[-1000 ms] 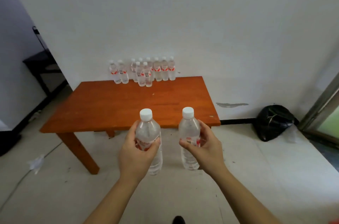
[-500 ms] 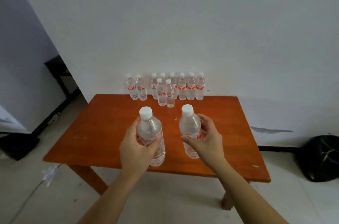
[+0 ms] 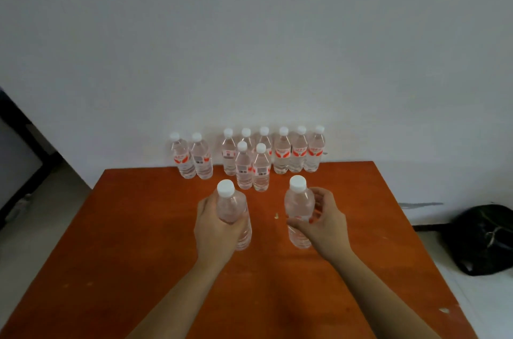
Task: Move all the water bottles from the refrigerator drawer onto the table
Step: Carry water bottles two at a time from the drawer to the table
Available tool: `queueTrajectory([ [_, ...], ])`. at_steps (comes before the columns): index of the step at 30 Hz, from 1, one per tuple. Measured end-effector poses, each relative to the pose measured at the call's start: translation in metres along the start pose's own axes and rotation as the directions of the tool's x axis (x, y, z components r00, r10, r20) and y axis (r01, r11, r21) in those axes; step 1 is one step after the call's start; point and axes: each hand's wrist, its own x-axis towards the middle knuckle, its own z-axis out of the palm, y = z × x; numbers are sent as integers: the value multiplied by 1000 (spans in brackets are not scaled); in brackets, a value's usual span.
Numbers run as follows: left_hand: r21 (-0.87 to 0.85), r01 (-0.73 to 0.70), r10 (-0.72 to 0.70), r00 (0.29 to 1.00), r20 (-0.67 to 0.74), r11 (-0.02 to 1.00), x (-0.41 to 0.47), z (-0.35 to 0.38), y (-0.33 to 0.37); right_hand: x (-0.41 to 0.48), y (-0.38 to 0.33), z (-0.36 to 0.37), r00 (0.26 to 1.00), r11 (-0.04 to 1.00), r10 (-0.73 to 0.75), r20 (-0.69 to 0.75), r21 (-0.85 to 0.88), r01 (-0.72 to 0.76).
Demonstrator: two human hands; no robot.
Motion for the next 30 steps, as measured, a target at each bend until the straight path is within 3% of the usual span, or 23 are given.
queueTrajectory([
  [4, 29, -3, 1, 997, 71, 1000, 64, 9, -28, 39, 0, 26, 994, 992, 81, -79, -92, -88],
  [8, 51, 85, -89, 992, 86, 995, 110, 26, -49, 66, 13, 44, 977, 973, 170, -125, -139, -187],
  [16, 102, 200, -205, 978, 47, 974, 181, 70, -84, 143, 45, 68, 978, 953, 210, -20, -217, -209],
  [24, 122, 221, -228, 973, 47, 968, 242, 114, -101, 221, 63, 92, 981, 958, 183, 66, -238, -163],
  [30, 85, 157, -163, 985, 65, 984, 249, 134, -111, 253, 73, 109, 967, 975, 207, 150, -113, -191],
])
